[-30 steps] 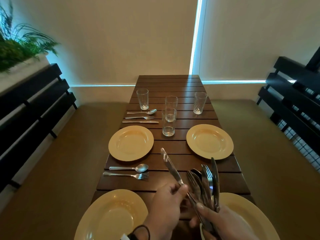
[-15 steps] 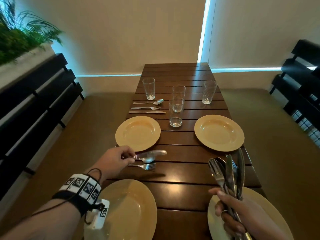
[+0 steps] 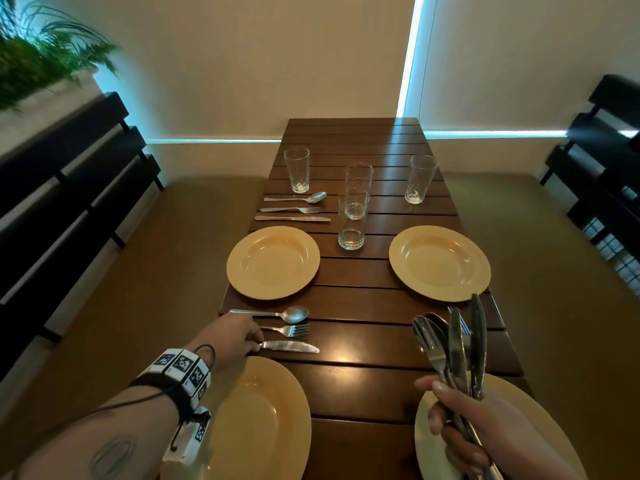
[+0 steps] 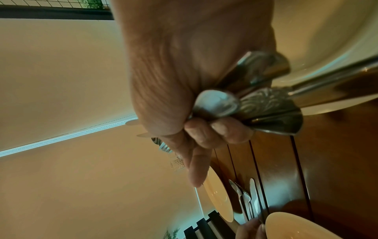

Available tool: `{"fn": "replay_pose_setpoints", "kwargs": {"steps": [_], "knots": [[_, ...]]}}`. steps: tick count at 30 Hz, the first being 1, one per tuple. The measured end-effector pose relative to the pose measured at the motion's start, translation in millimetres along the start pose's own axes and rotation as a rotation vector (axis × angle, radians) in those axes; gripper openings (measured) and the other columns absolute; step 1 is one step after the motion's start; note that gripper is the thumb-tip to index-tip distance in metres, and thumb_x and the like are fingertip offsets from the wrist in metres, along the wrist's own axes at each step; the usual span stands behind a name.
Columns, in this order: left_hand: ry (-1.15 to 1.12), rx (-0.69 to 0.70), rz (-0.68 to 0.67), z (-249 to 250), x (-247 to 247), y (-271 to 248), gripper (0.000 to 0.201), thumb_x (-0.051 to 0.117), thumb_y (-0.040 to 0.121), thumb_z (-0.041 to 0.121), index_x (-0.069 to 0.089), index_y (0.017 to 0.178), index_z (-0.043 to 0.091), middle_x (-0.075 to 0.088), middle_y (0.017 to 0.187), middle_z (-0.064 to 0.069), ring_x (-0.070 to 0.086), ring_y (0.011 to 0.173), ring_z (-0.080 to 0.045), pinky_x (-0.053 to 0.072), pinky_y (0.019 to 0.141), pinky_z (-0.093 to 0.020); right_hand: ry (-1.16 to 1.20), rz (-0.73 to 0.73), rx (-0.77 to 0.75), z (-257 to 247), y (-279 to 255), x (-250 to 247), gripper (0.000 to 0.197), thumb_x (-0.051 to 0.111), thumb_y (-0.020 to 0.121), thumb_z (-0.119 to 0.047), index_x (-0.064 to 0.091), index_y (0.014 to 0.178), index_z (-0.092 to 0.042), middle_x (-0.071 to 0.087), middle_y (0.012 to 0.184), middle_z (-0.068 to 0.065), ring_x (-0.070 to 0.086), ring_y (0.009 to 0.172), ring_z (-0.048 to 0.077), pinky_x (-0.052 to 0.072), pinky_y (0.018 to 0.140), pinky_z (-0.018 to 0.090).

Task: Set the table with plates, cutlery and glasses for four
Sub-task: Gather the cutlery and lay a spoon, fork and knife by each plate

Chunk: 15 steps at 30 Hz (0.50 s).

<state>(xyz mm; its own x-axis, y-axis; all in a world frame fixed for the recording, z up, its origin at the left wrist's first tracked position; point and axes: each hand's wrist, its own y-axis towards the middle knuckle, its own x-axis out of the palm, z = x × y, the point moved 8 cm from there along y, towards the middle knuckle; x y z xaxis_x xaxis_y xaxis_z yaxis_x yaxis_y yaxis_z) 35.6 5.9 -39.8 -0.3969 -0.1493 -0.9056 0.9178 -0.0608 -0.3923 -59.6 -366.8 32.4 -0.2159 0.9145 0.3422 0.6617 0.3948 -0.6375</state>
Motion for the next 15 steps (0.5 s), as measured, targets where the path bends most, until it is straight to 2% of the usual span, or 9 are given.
{"fn": "replay_pose_setpoints", "kwargs": {"steps": [4,7,9,12,15], "knots": [[-0.006,0.002,0.027,-2.4,0.5,1.7,0.021,0.07,0.095,0.034,0.079,0.115,0.036,0.068,0.112,0.016,0.06,0.1,-0.003,0.049,0.087,-0.021,0.016,-0.011,-0.019,-1.3,-0.6,1.7,0.033,0.057,0.09,-0.014,0.063,0.116,0.006,0.06,0.072,0.029,0.039,0.025,0.017,0.038,0.03,0.024],[-0.007,0.013,0.032,-1.6,1.9,2.2,0.022,0.069,0.096,0.034,0.079,0.117,0.035,0.064,0.109,0.017,0.055,0.097,0.0,0.045,0.086,-0.018,0.054,-0.013,-0.033,-0.6,-1.3,3.3,0.032,0.057,0.09,-0.013,0.064,0.114,0.007,0.058,0.072,0.03,0.036,0.024,0.017,0.038,0.031,0.023],[-0.012,0.014,0.038,-0.6,1.6,1.8,0.023,0.069,0.097,0.034,0.078,0.118,0.034,0.063,0.109,0.018,0.056,0.1,-0.001,0.046,0.087,-0.019,0.058,-0.017,-0.028,0.7,-1.4,3.6,0.032,0.058,0.089,-0.014,0.065,0.113,0.006,0.058,0.071,0.029,0.036,0.024,0.017,0.038,0.031,0.023],[-0.009,0.021,0.046,1.7,1.0,0.5,0.024,0.068,0.098,0.033,0.078,0.12,0.033,0.067,0.118,0.015,0.061,0.108,-0.005,0.047,0.089,-0.019,0.053,-0.023,-0.033,0.2,-1.9,2.5,0.032,0.059,0.089,-0.015,0.065,0.113,0.005,0.058,0.071,0.029,0.037,0.025,0.017,0.038,0.032,0.023],[-0.008,0.027,0.053,2.4,1.2,0.1,0.025,0.067,0.098,0.033,0.078,0.12,0.033,0.067,0.118,0.015,0.058,0.104,-0.003,0.046,0.088,-0.018,0.066,-0.028,-0.043,-0.4,-3.1,2.0,0.031,0.059,0.089,-0.014,0.065,0.112,0.006,0.058,0.071,0.029,0.037,0.025,0.017,0.039,0.033,0.024]]}}
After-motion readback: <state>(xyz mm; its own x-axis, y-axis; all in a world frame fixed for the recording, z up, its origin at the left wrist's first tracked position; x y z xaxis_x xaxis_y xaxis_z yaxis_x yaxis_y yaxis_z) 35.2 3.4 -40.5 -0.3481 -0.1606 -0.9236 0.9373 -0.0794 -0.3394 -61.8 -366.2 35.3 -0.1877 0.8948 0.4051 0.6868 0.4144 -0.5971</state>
